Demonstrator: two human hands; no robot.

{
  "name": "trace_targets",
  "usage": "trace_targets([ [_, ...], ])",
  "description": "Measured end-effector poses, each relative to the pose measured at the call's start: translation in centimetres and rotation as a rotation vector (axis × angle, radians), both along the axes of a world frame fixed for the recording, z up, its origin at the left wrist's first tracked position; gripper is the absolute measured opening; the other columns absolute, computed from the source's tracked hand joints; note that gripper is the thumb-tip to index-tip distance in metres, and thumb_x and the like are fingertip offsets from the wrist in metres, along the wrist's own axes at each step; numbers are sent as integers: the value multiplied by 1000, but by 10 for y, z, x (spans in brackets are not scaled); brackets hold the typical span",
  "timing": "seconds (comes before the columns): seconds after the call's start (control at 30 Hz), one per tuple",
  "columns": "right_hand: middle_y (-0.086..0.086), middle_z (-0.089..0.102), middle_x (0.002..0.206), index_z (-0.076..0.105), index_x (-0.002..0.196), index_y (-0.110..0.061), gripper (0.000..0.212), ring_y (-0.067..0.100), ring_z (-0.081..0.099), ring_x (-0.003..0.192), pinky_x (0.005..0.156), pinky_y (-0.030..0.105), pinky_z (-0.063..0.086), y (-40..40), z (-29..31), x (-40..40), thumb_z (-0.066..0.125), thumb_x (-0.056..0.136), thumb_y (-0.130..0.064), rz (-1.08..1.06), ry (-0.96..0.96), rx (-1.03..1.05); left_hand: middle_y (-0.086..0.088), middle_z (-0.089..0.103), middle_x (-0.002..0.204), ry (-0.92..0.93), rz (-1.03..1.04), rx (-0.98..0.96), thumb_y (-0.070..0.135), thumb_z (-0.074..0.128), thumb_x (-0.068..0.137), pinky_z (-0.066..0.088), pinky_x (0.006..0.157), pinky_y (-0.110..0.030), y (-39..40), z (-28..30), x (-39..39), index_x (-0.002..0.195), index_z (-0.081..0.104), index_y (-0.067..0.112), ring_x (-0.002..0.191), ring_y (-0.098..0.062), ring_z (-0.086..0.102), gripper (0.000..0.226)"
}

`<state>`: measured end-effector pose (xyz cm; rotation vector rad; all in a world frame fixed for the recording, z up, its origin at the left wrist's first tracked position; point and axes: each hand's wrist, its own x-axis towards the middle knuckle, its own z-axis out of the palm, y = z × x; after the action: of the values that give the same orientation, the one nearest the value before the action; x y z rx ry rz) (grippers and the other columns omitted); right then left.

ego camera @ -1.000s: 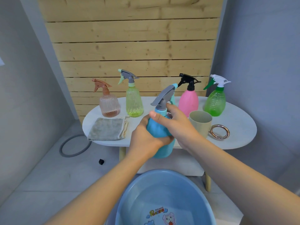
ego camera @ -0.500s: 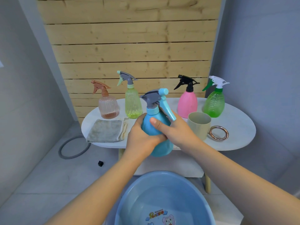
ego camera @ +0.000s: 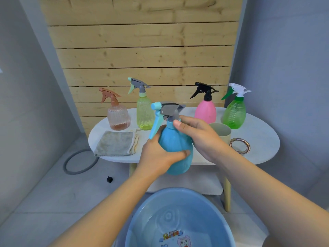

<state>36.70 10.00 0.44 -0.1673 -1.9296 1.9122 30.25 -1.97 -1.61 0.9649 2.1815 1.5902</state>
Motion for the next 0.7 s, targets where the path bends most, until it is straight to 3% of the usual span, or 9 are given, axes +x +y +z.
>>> trace_targets([
  [0.1,2,64,82,65,92,-6,21,15,59,79,78,32,46,-2,0,0,70,82,-24,-114,26,64,18,63,97,-15,-14,16,33,84,53,52,72,-21,-1,-3,0,106,52,40,90,0,62,62],
  [0.2,-3,65,80,60,88,-14,17,12,62,77,75,26,48,-4,-1,-3,73,78,-19,-174,14,70,15,65,100,-33,-51,2,32,83,52,54,75,-24,-2,-3,-4,114,54,36,92,-3,64,68],
  [0.37,4,70,102,63,103,-12,30,17,65,100,94,32,50,5,3,9,63,76,-26,118,-82,10,9,69,101,-84,-253,-75,16,86,59,55,73,-19,-10,-3,-10,109,56,34,88,-2,67,61],
  [0.5,21,69,103,69,92,-8,11,32,66,97,94,50,49,0,-5,3,68,84,-16,-114,-69,79,11,68,101,-35,-178,-90,24,86,56,56,76,-25,-4,-9,-10,114,56,32,89,-4,66,67],
  [0.57,27,67,102,67,93,0,19,36,66,94,92,55,48,-3,-5,-4,70,83,-16,-185,-56,61,13,66,103,-20,-104,-59,30,85,52,55,78,-27,0,-11,-10,119,54,31,93,-5,64,73],
  [0.7,15,67,75,65,79,-7,8,23,61,74,78,45,52,-10,-5,-14,69,83,-11,-283,-19,109,21,60,101,35,-5,-19,27,88,59,50,77,-24,5,-11,-14,120,49,35,95,-5,61,73],
])
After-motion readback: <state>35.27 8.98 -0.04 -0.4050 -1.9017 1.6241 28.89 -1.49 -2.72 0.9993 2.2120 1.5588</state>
